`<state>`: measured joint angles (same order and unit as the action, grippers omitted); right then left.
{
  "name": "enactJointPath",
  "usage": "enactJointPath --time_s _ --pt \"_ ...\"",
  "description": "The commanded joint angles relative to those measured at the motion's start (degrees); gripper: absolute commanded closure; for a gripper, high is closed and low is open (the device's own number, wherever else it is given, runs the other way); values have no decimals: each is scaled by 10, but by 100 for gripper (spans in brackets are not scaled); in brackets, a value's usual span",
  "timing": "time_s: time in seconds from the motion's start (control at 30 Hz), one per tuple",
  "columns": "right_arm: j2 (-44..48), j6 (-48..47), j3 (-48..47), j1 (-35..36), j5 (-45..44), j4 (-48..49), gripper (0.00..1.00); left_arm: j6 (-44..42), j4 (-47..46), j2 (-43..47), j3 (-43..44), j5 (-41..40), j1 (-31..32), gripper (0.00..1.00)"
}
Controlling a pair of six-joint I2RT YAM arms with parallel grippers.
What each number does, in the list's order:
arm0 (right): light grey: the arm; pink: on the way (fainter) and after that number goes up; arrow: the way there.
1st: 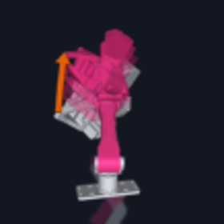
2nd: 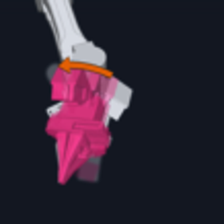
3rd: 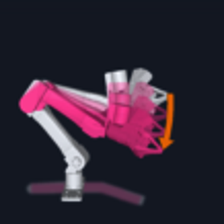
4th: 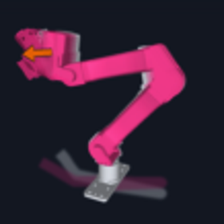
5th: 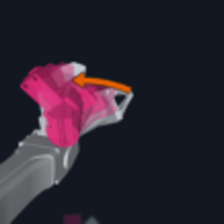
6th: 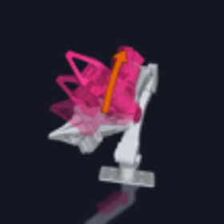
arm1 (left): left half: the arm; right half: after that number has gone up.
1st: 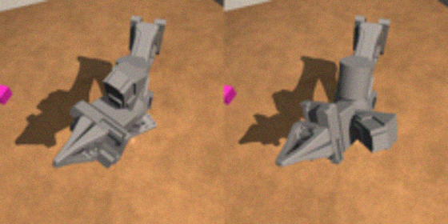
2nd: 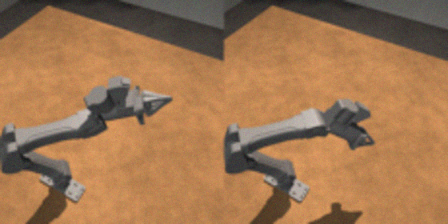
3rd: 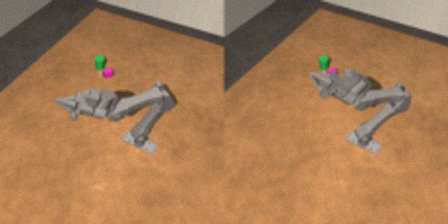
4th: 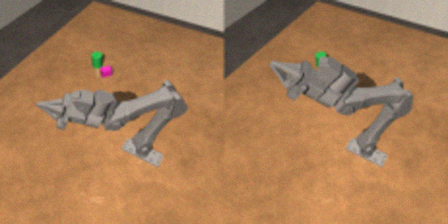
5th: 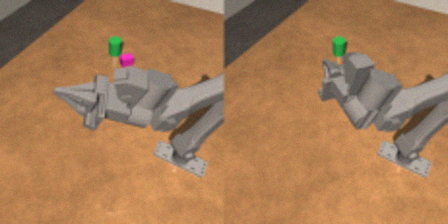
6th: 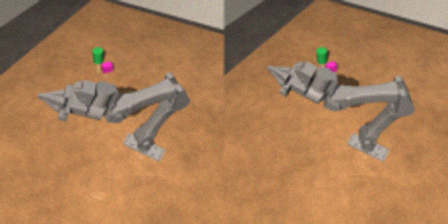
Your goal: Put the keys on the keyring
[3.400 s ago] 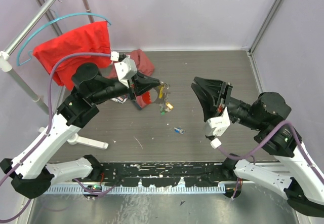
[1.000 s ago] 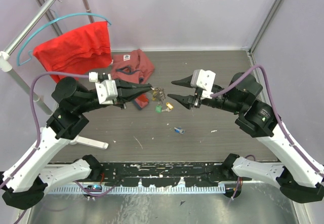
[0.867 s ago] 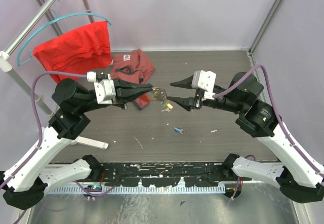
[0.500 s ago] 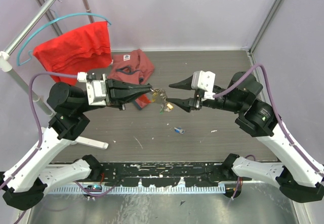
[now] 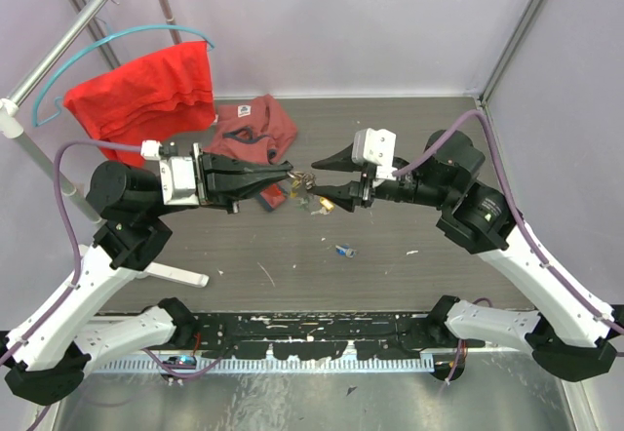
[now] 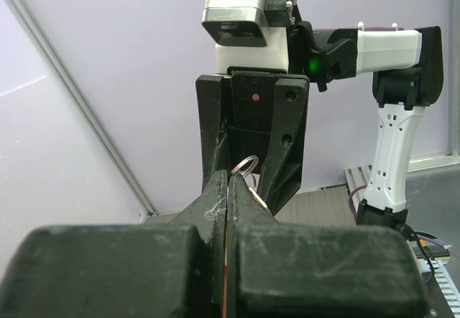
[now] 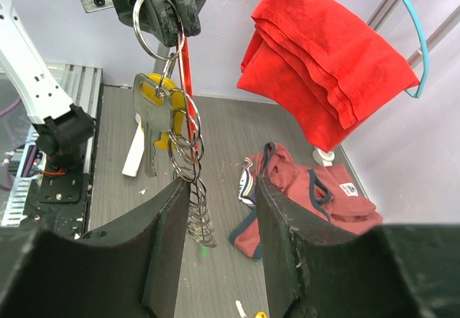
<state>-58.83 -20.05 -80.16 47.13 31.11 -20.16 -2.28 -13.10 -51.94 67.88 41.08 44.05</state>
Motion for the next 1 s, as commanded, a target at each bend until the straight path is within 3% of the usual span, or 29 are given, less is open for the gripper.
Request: enactJointPath --time_s 0.0,0.47,0.63,0.97 --pt "-7 21 -22 0 25 54 53 4 -33 4 -6 6 2 100" --pt "-9 17 -23 1 69 50 46 -4 -30 0 -7 -8 2 100" --pt "-4 -17 -47 1 31 -10 46 -5 -25 -1 -4 -10 2 100" --pt "13 -19 -37 1 13 -19 47 -5 -24 -4 -1 -10 2 100"
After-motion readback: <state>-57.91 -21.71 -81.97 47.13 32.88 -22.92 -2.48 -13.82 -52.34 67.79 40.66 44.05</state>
